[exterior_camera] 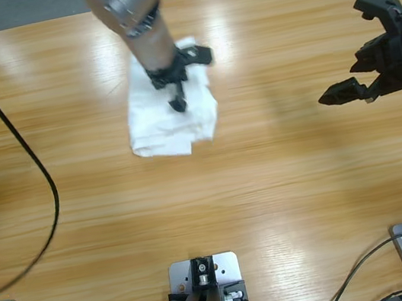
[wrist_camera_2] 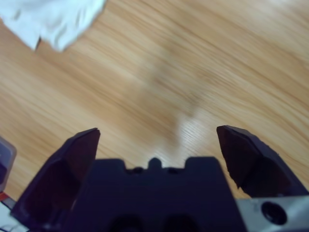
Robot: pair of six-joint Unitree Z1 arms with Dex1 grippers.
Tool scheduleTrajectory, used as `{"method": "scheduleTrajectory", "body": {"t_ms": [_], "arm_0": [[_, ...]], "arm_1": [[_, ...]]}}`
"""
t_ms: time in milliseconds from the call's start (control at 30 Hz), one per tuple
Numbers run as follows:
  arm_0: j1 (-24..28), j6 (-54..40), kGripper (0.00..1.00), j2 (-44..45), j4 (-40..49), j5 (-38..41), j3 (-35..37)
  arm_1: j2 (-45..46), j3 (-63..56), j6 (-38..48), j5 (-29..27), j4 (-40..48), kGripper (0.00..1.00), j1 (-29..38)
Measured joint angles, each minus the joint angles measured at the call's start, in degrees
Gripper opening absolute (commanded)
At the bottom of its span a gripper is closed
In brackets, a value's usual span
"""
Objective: Fold clothes
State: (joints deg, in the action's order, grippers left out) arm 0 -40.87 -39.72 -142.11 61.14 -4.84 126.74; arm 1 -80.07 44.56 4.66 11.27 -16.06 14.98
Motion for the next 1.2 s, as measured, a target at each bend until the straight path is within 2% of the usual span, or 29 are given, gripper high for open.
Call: {"method": "scheduleTrajectory", "body": {"t_ms": [133,300,400,567,733,833,1067,1200], "arm_0": [[8.9,11.2,1.0,-1.8,0.1,-1.2,3.8],[19.9,22.8,1.0,-6.6,4.6,-3.5,14.5],[24.1,30.3,1.0,-9.7,9.1,-4.5,21.4],[29.2,44.4,1.0,-11.8,15.3,-4.6,25.6],[33.6,53.8,1.0,-12.4,16.6,-4.6,26.5],[35.8,56.3,1.0,-12.6,16.7,-4.6,26.7],[36.0,56.7,1.0,-12.6,16.8,-4.6,26.8],[34.5,51.5,1.0,-11.8,18.5,-4.6,26.8]], "arm_1": [[-0.1,0.0,0.0,0.0,0.0,0.996,0.0],[-1.3,0.0,0.0,0.0,0.0,0.996,-0.3],[-3.4,0.5,0.0,0.0,0.0,0.996,-0.8],[-6.0,1.7,0.0,0.0,0.0,0.996,-0.9],[-7.2,2.5,0.0,0.0,0.0,0.996,-0.9],[-7.8,2.5,0.0,0.0,0.0,1.0,-0.9],[-7.9,2.5,0.0,0.0,-0.3,1.0,-0.9],[-6.7,3.0,0.0,-1.5,-2.0,1.0,-0.9]]}}
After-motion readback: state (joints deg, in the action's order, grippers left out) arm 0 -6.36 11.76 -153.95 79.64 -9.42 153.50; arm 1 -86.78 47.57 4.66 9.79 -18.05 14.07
